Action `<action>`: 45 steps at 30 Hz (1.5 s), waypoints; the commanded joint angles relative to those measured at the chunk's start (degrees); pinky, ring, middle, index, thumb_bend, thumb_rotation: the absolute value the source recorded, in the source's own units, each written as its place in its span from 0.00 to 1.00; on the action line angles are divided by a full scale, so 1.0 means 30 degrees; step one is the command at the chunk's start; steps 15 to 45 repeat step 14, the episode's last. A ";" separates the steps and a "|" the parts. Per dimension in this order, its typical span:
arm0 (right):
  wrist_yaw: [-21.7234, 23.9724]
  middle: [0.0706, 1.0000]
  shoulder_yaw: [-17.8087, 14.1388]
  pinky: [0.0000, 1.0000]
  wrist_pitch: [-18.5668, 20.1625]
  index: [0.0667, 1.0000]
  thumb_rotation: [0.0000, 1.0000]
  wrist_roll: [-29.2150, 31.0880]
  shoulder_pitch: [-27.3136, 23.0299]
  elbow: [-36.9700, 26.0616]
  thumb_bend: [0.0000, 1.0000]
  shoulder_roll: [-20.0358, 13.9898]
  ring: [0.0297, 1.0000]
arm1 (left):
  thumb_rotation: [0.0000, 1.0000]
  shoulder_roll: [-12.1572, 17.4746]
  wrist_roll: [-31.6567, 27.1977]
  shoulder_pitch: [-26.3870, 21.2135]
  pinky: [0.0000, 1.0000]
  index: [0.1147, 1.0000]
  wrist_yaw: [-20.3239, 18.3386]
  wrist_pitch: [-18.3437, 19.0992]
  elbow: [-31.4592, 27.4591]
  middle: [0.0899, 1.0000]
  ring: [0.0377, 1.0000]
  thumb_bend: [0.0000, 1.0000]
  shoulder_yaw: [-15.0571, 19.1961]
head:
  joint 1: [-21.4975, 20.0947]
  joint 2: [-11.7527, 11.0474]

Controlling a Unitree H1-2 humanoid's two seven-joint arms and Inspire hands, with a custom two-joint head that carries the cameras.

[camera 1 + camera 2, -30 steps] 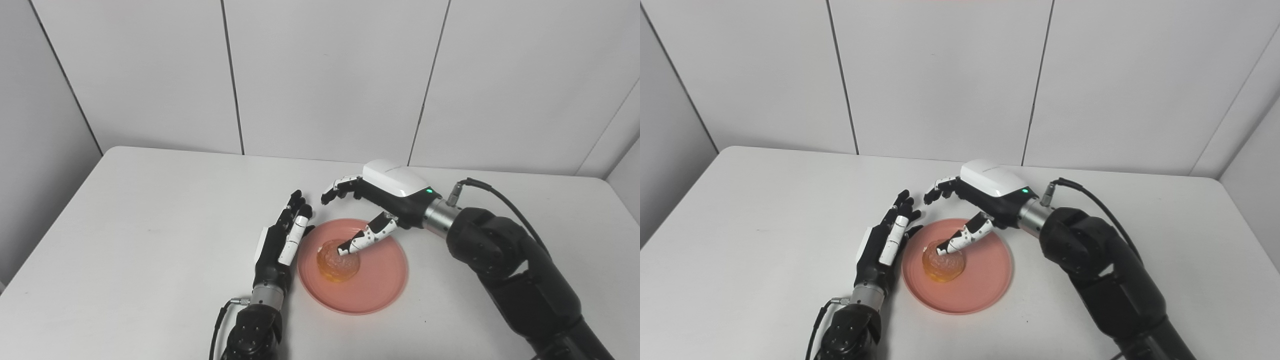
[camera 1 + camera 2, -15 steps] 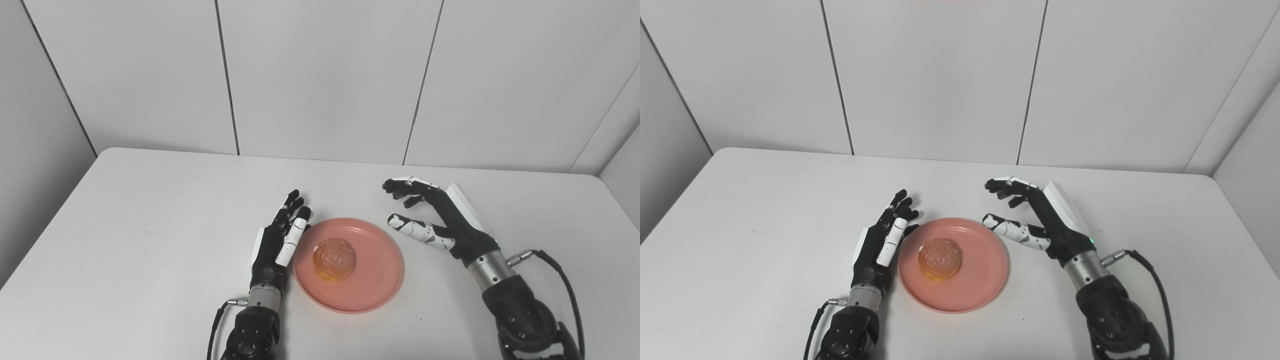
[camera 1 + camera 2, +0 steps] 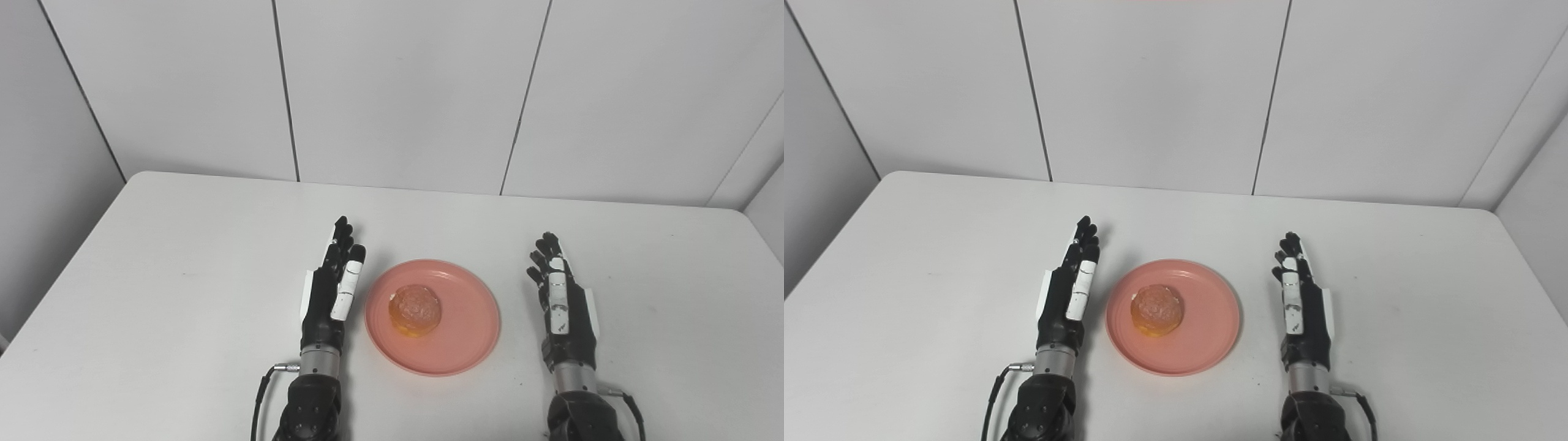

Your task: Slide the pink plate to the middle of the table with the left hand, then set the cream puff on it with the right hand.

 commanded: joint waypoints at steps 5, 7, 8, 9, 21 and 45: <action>-0.0465 0.95 0.0581 0.98 -0.1409 0.94 1.00 -0.0652 0.0254 0.0417 0.90 -0.0058 0.95 | 0.96 0.0211 0.0186 0.0044 1.00 0.96 -0.0057 0.0092 -0.0573 0.98 0.98 0.82 -0.0048 | -0.0257 0.0036; -0.0562 0.96 0.0723 0.99 -0.1427 0.94 1.00 -0.0797 0.0352 0.0526 0.88 -0.0094 0.96 | 0.96 0.0285 0.0214 0.0101 1.00 0.96 -0.0115 0.0357 -0.0759 0.98 0.98 0.82 -0.0067 | -0.0323 0.0056; -0.0606 0.96 0.0781 1.00 -0.1444 0.95 1.00 -0.0826 0.0385 0.0563 0.87 -0.0100 0.97 | 0.96 0.0329 0.0235 0.0126 0.99 0.95 -0.0146 0.0475 -0.0855 0.98 0.98 0.82 -0.0090 | -0.0352 0.0063; -0.0632 0.97 0.0816 1.00 -0.1446 0.95 1.00 -0.0820 0.0425 0.0579 0.86 -0.0084 0.98 | 0.96 0.0374 0.0213 0.0150 0.99 0.95 -0.0206 0.0674 -0.0957 0.98 0.98 0.83 -0.0108 | -0.0401 0.0076; -0.0715 0.96 0.1012 1.00 -0.1401 0.95 1.00 -0.0880 0.0510 0.0563 0.85 0.0003 0.97 | 0.97 0.0759 -0.0096 0.0134 1.00 0.96 -0.0557 0.1170 -0.1115 0.99 1.00 0.86 -0.0208 | -0.0790 0.0181; -0.0715 0.96 0.1012 1.00 -0.1401 0.95 1.00 -0.0880 0.0510 0.0563 0.85 0.0003 0.97 | 0.97 0.0759 -0.0096 0.0134 1.00 0.96 -0.0557 0.1170 -0.1115 0.99 1.00 0.86 -0.0208 | -0.0790 0.0181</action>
